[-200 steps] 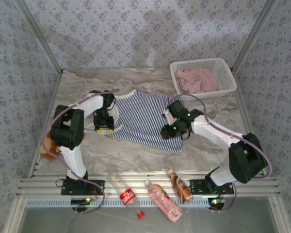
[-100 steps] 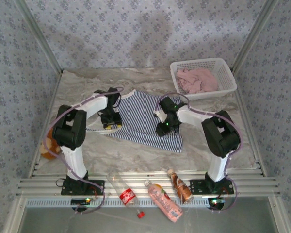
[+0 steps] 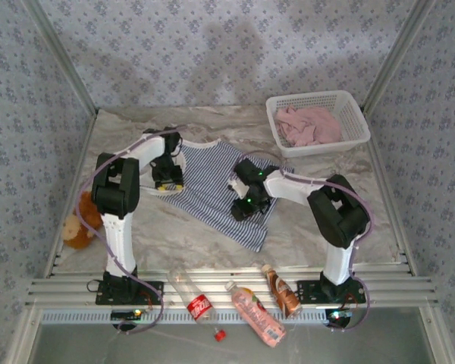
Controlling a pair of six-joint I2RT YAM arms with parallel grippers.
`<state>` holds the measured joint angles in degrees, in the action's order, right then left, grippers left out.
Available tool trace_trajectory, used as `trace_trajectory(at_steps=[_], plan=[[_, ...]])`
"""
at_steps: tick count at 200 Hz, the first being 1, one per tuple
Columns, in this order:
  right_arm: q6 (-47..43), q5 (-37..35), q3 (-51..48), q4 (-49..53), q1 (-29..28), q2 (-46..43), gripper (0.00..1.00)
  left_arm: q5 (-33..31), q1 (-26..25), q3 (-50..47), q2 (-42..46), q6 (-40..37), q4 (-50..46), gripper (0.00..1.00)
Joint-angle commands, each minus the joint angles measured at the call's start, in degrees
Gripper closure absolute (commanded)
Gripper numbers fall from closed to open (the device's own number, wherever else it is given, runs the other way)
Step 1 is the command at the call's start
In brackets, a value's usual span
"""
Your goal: Fold and stack the tank tops
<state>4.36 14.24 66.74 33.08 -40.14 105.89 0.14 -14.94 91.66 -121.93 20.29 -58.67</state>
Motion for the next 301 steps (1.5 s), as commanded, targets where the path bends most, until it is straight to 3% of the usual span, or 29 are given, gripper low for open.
trace_trajectory(at_steps=[1, 36, 62, 109, 136, 183, 226, 257, 301], plan=[[4.93, 5.4, 1.11, 2.61, -3.21, 2.85, 0.51, -5.34, 1.05, 3.87, -3.75, -4.87, -1.77, 0.51], [6.25, 8.71, 5.49, 2.75, -6.81, 4.84, 0.5, -6.36, 1.05, 10.47, -6.72, -8.54, -3.15, 0.5], [6.98, 9.4, 6.43, 3.26, -6.21, 2.7, 0.49, -8.69, 1.05, 14.21, -8.06, -9.7, -4.44, 0.49], [5.38, 0.83, 3.92, 5.65, 0.37, -4.8, 0.48, -6.27, 0.8, 15.48, -3.28, -7.12, -3.89, 0.48], [3.04, -2.34, 2.39, 4.42, 5.23, -4.88, 0.47, -3.32, -0.42, 11.64, 2.0, -2.88, -3.23, 0.47], [2.17, -6.99, -0.06, 1.62, 9.1, -1.71, 0.47, 5.61, -6.36, -7.68, 13.25, 9.04, 6.28, 0.47], [2.46, -7.04, -2.64, 1.93, 8.07, -0.77, 0.48, 5.07, -7.35, -19.55, 13.93, 13.36, 13.48, 0.48], [4.8, -5.87, -5.05, 3.03, 5.79, -2.08, 0.49, 2.96, -5.29, -18.44, 11.1, 9.18, 12.08, 0.48], [7.9, -2.76, -4.98, 4.23, -1.94, -1.84, 0.49, 0.42, -0.22, -15.68, 7.4, 1.95, 9.36, 0.48]])
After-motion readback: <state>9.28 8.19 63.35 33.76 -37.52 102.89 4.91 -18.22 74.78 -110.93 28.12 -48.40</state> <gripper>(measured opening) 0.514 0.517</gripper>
